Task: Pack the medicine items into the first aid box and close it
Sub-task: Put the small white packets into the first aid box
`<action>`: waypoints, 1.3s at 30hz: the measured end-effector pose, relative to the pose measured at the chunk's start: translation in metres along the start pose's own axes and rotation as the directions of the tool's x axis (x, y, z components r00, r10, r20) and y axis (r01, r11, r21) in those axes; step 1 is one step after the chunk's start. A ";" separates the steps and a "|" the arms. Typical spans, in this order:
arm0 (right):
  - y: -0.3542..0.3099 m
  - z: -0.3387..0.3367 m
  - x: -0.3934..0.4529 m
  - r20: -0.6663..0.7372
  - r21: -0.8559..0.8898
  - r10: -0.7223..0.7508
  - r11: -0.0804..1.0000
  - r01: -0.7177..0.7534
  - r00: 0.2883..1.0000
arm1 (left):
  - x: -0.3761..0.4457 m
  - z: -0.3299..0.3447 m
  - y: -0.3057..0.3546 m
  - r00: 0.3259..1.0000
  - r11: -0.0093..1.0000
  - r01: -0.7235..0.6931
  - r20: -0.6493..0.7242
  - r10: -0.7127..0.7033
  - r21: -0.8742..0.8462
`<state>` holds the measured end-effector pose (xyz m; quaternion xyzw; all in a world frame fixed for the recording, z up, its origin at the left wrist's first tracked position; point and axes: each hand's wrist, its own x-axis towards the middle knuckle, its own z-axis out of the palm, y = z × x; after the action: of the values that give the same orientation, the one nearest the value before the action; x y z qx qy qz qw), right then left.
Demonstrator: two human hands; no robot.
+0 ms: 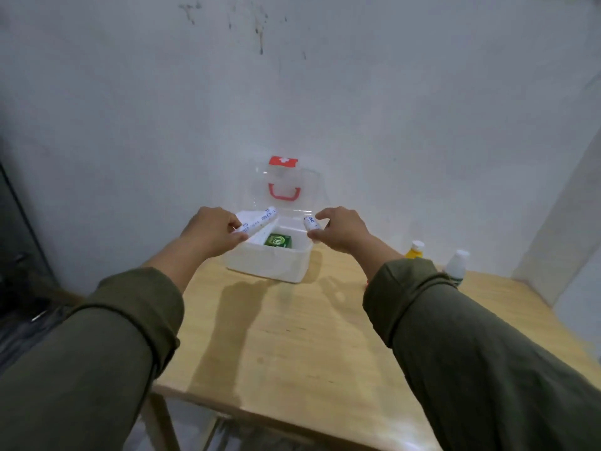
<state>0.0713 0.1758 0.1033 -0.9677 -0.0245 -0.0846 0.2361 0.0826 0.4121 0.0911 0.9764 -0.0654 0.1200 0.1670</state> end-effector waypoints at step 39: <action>-0.035 0.087 0.115 0.015 0.128 0.055 0.990 -0.057 0.998 | 0.065 0.061 -0.038 0.991 0.933 0.121 -0.008 -0.132 -0.339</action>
<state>0.1944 0.2475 0.0634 -0.9513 -0.0042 -0.0704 0.3001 0.1647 0.4211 0.0400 0.9334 -0.0193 0.1111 0.3405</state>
